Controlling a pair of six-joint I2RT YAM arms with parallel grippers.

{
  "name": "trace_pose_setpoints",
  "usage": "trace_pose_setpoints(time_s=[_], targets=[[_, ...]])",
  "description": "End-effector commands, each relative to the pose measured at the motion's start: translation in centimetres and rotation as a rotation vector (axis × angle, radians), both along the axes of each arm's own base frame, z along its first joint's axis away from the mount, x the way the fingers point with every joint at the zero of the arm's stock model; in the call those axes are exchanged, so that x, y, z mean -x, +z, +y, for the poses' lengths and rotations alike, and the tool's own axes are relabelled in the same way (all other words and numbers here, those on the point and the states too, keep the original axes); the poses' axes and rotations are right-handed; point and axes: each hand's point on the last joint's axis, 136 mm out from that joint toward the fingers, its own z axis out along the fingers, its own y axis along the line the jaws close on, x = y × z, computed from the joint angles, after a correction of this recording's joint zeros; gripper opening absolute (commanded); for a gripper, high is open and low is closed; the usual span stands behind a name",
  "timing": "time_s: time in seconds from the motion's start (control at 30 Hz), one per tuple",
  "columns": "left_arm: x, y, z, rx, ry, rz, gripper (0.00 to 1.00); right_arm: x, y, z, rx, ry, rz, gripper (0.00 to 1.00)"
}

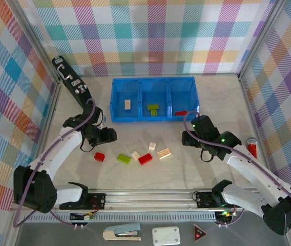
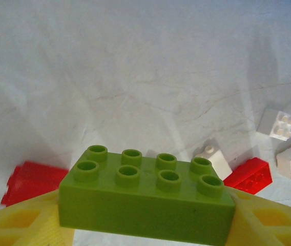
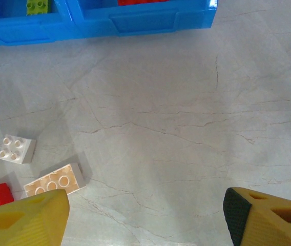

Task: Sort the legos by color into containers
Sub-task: Pick up the lego from the bottom-left of the table, then place the lego in the container.

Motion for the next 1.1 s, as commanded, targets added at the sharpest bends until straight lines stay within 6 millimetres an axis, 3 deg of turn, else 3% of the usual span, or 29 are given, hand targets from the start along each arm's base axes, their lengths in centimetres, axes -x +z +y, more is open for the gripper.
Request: trace_pose_setpoints(time_s=[0.0, 0.3, 0.7, 0.8, 1.07], targets=[[-3.0, 1.6, -1.3, 0.029, -0.097, -0.088, 0.64, -0.5, 1.6, 0.0, 0.003, -0.013, -0.029, 0.80], [-8.3, 1.6, -6.0, -0.010, -0.201, -0.098, 0.59, -0.5, 2.5, -0.6, 0.039, -0.020, -0.032, 0.80], [-14.1, 2.5, -15.7, -0.087, -0.205, -0.176, 0.57, 0.6, 3.9, -2.2, 0.070, -0.040, -0.051, 0.81], [-15.2, 2.6, -17.2, -0.100, -0.177, -0.197, 0.56, 1.0, 4.0, -2.7, 0.076, -0.047, -0.051, 0.81], [-19.2, 2.5, -19.1, -0.139, -0.078, -0.290, 0.54, 1.8, 4.0, -3.5, 0.080, -0.064, -0.058, 0.81]])
